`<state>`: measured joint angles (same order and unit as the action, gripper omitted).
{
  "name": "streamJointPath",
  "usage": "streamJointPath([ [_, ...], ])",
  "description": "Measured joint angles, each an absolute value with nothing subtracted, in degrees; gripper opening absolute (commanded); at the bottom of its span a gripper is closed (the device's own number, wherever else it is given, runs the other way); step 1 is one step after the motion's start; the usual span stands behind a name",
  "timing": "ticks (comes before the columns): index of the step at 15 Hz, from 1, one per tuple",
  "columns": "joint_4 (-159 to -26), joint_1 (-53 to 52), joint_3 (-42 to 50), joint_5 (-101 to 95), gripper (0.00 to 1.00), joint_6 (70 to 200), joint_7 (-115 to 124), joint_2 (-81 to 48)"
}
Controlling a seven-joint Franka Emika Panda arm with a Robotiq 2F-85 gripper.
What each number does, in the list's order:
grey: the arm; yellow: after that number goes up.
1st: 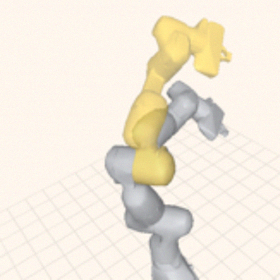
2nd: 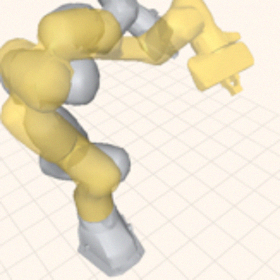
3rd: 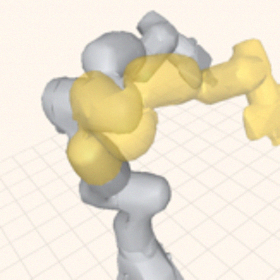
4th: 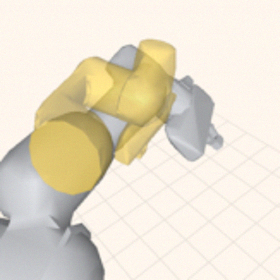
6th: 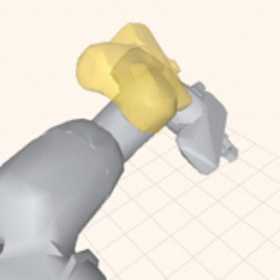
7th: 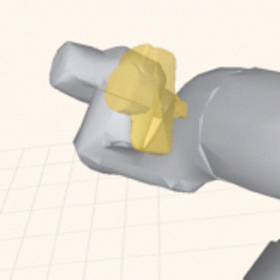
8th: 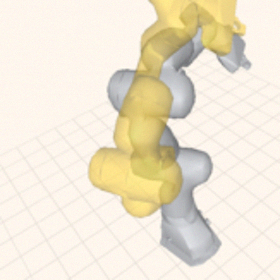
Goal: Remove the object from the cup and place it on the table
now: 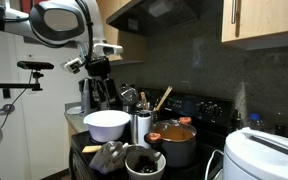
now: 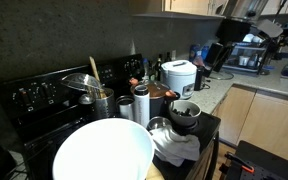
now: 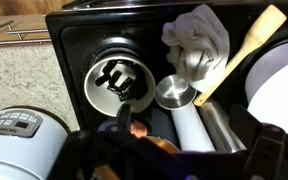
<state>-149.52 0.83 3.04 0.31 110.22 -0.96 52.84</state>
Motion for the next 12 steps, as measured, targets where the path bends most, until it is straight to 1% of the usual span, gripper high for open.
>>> streamJointPath([
  [3,-150.3,-0.7,1.5,0.5,1.00,112.4,-1.0,50.5],
  [8,-154.4,-5.1,-3.1,1.0,1.00,122.9,-0.9,43.8],
  [12,-159.8,-5.2,-1.4,-1.1,1.00,125.0,-5.4,42.6],
])
